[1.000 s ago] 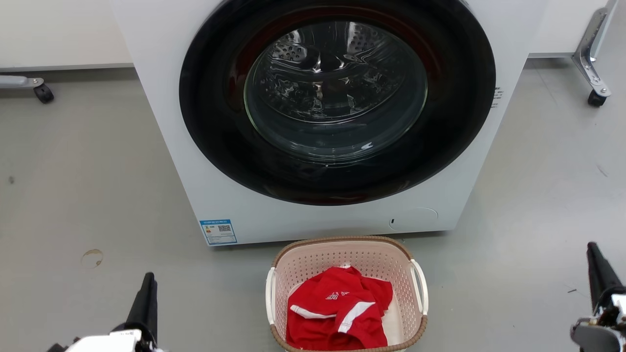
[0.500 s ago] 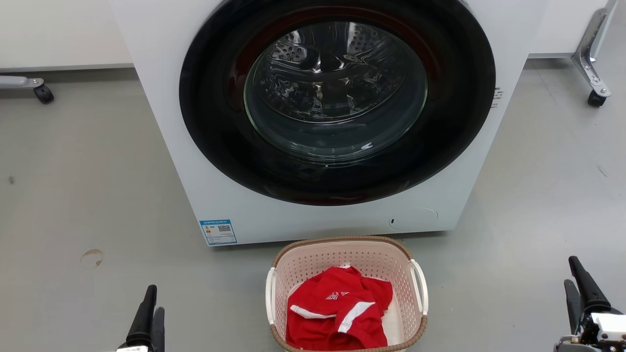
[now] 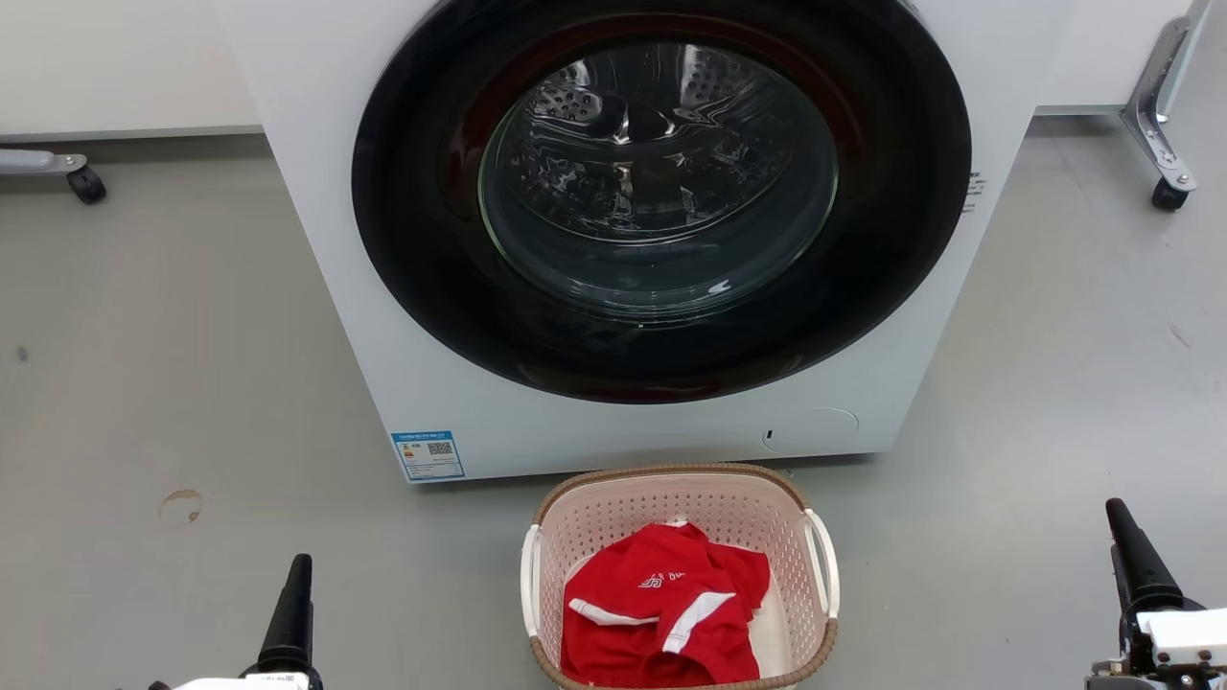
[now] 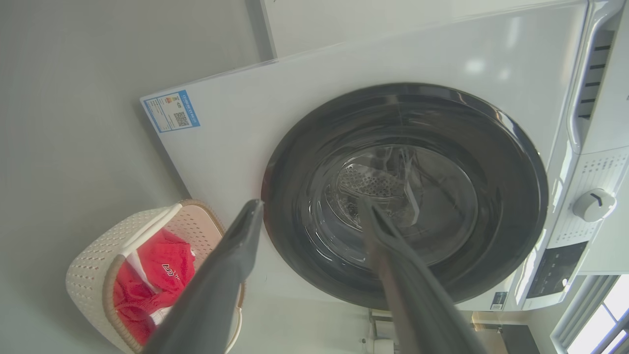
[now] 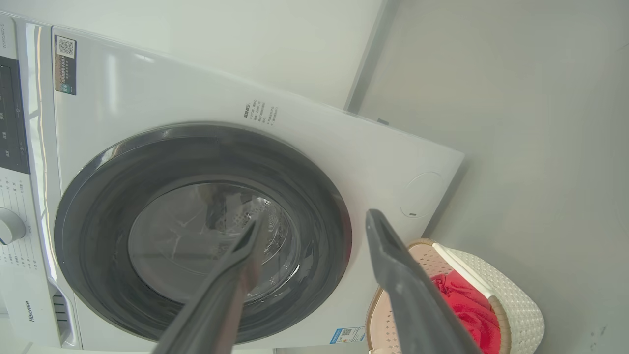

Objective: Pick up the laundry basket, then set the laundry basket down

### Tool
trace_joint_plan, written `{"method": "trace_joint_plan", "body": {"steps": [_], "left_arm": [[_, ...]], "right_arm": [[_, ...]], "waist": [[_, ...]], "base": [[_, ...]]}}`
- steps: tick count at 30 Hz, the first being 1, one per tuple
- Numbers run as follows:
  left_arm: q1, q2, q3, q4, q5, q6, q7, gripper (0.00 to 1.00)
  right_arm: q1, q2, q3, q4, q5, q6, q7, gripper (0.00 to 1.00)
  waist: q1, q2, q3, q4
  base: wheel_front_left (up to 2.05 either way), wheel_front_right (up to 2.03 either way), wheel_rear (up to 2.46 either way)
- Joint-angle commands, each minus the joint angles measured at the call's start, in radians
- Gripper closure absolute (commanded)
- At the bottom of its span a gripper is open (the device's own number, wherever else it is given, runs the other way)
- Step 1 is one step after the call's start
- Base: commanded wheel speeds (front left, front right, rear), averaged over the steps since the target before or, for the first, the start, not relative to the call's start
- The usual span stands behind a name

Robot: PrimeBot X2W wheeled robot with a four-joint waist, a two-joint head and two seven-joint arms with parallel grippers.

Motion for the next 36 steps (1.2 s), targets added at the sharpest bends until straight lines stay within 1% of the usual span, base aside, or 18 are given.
{"method": "trace_joint_plan", "body": {"steps": [1, 17, 29, 36], "left_arm": [[-0.018, 0.016, 0.0, -0.034, 0.036, 0.01, -0.01, 0.0], [-0.009, 0.049, -0.059, -0.058, 0.297, 0.07, -0.057, 0.0], [-0.001, 0.066, -0.088, -0.078, 0.419, 0.09, -0.088, 0.0], [0.0, 0.077, -0.107, -0.091, 0.471, 0.097, -0.072, 0.0]], "right_arm": [[-0.057, -0.035, 0.01, -0.016, -0.033, 0.002, -0.016, 0.0], [-0.075, -0.035, 0.028, 0.011, -0.313, 0.002, -0.064, 0.0], [-0.082, -0.04, 0.058, 0.007, -0.45, 0.003, -0.089, 0.0], [-0.088, -0.056, 0.083, -0.006, -0.512, 0.003, -0.089, 0.0]], "waist": [[-0.0003, -0.0001, 0.0, 0.0], [-0.0003, -0.0001, -0.002, 0.001], [-0.0003, -0.0001, -0.006, 0.003], [-0.0003, -0.0001, -0.01, 0.006]], "base": [[0.0, 0.0, 0.0], [0.0, 0.0, 0.0], [0.0, 0.0, 0.0], [0.0, 0.0, 0.0]]}}
